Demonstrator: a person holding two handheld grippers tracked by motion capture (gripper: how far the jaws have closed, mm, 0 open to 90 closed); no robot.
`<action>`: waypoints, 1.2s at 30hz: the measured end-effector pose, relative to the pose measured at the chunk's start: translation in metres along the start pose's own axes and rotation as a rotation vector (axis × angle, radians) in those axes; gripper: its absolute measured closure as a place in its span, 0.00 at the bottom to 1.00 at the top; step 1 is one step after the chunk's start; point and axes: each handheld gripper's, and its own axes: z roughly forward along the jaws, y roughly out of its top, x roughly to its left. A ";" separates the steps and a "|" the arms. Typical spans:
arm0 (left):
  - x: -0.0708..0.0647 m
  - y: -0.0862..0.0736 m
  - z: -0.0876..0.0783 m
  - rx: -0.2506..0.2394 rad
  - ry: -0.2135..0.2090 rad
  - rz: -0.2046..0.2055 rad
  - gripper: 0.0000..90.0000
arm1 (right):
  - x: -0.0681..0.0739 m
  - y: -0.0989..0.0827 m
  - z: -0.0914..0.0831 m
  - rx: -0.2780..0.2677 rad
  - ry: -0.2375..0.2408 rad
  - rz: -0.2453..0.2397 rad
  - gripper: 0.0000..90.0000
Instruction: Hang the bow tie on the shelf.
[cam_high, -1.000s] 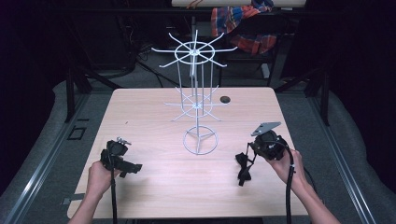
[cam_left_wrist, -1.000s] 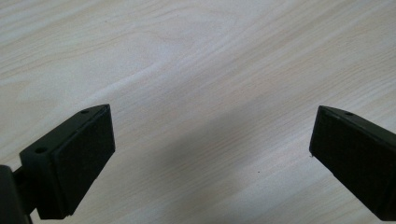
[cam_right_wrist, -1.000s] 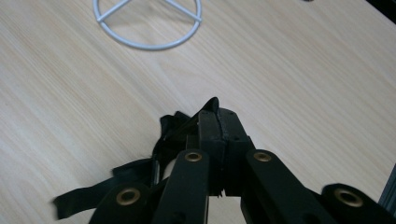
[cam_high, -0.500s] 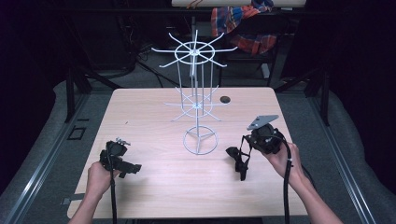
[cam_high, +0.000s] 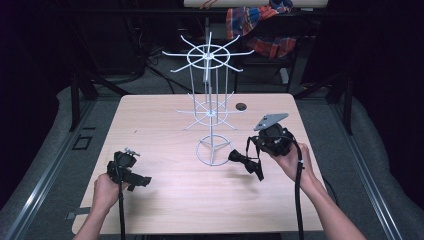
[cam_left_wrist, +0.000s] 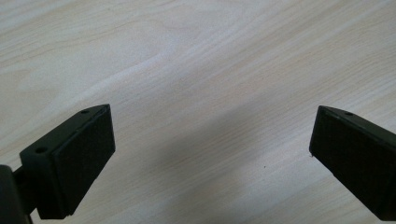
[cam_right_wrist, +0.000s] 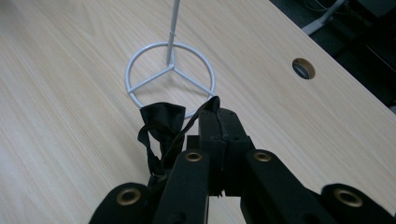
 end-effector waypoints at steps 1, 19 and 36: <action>0.000 0.000 0.000 -0.001 -0.001 -0.001 0.00 | 0.000 0.002 0.000 0.001 0.000 -0.006 1.00; 0.000 0.000 0.001 0.011 0.005 -0.012 0.00 | 0.002 0.024 -0.010 -0.079 0.015 -0.006 1.00; 0.002 -0.001 0.001 0.013 -0.003 -0.015 0.00 | 0.003 0.045 -0.024 -0.132 0.017 -0.022 1.00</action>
